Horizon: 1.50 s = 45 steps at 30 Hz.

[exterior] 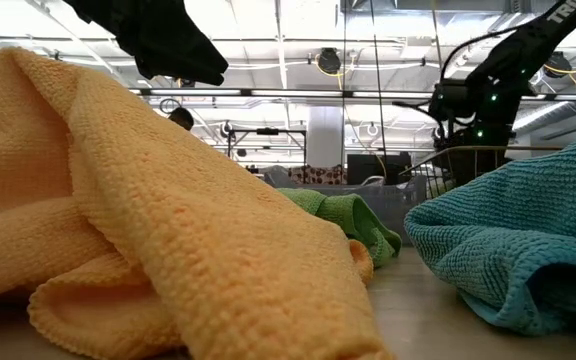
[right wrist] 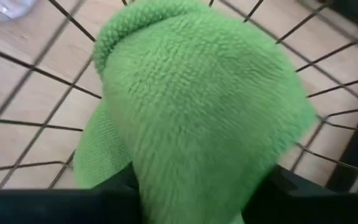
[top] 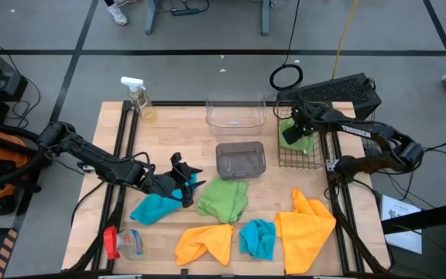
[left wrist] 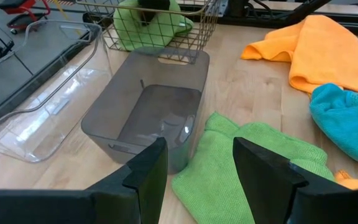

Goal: Sort microfiber towel by color & place in baskets
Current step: Put the top green microfiber towel into the wire basket

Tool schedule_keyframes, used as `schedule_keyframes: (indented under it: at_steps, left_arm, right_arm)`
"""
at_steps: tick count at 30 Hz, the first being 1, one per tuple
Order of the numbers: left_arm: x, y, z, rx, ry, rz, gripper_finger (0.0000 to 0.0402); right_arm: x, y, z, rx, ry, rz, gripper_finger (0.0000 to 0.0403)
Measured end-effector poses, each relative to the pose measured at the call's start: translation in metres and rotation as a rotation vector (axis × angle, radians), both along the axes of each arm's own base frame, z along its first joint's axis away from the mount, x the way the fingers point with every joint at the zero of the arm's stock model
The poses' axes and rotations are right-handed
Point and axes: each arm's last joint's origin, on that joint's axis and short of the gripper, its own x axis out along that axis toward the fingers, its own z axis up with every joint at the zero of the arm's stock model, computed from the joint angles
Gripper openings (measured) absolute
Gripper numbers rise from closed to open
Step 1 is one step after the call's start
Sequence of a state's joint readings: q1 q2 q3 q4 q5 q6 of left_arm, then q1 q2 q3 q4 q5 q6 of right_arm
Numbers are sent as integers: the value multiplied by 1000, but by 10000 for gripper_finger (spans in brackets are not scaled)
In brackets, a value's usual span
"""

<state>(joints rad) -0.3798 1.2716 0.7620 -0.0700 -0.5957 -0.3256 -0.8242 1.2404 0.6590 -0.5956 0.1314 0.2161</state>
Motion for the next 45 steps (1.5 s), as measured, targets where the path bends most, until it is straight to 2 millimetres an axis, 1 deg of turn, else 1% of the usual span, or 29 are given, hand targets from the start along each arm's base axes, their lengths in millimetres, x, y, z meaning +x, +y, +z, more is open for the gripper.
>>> schedule_keyframes:
  at_steps: [6, 9, 12, 14, 16, 19, 23, 24, 25, 28, 31, 34, 41, 45]
  left_arm:
    - [0, 0, 0, 0, 0, 0, 190]
    - [0, 0, 0, 0, 0, 0, 190]
    - [0, 0, 0, 0, -1, 0, 189]
    - [0, 0, 0, 0, 0, 0, 190]
    - [0, 0, 0, 1, 0, 0, 189]
    - [0, 0, 0, 3, 0, -1, 190]
    - [0, 0, 0, 19, 5, -9, 190]
    - [0, 0, 0, 18, 5, -9, 189]
    - [0, 0, 0, 19, 5, -9, 189]
    - [0, 0, 0, 21, 6, -10, 189]
    - [0, 0, 0, 21, 6, -10, 190]
    - [0, 0, 0, 20, 6, -11, 189]
    - [0, 0, 0, 16, 9, -23, 190]
    - [0, 0, 0, 15, 10, -25, 189]
  right_arm:
    - [-9, 10, 22, -75, -70, 2, 205]
    - [-13, 17, 35, -123, -122, 6, 209]
    - [-17, 27, 47, -168, -175, 28, 199]
    - [-18, 34, 54, -183, -216, 44, 184]
    - [-18, 42, 58, -158, -276, 86, 158]
    - [-13, 52, 61, -116, -345, 144, 106]
    - [-3, 60, 58, -81, -342, 201, 26]
    - [0, 60, 56, -69, -331, 211, 13]
    - [3, 60, 53, -58, -317, 218, 8]
    - [9, 56, 43, -38, -250, 204, 13]
    - [12, 47, 31, -60, -127, 159, 9]
    - [10, 36, 23, -65, -50, 118, 2]
    - [2, 10, 15, -95, -15, 43, 1]
    - [-4, -1, 8, -70, 20, -1, 1]
